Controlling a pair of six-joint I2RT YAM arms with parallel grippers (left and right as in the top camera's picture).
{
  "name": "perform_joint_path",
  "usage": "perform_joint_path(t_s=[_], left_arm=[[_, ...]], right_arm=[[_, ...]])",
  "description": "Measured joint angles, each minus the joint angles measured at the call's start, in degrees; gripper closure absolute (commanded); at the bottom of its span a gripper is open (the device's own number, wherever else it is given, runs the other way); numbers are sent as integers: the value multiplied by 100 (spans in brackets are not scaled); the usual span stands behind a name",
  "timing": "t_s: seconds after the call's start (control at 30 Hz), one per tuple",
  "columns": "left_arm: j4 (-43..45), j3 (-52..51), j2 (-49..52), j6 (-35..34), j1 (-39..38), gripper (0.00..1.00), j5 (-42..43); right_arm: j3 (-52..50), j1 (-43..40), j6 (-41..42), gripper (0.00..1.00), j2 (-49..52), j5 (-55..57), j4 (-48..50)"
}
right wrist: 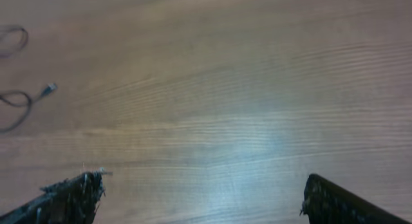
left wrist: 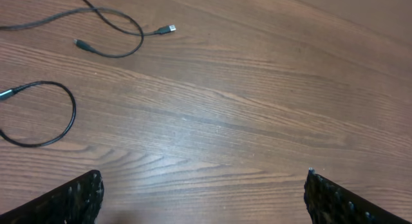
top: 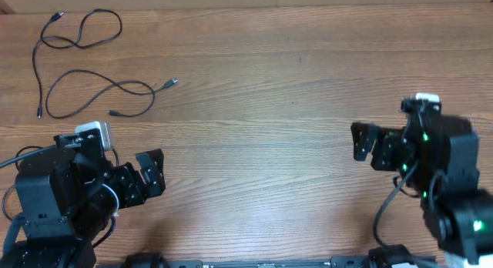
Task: Untangle cables
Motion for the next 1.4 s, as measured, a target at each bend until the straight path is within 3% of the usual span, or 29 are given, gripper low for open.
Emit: perform_joint_path(t_s=[0.6,0.97,1.4], left_arm=[[0,0,2,0,0,0,0],[0,0,2,-2,0,0,0],[0,0,2,0,0,0,-2]], right_arm=[[-3331,-466,-396,0,-2706,-557,2461],[-4339,-476,-603,0,-3351,-643,4186],[-5239,-498,-1010,0,-4096,-682,5355]])
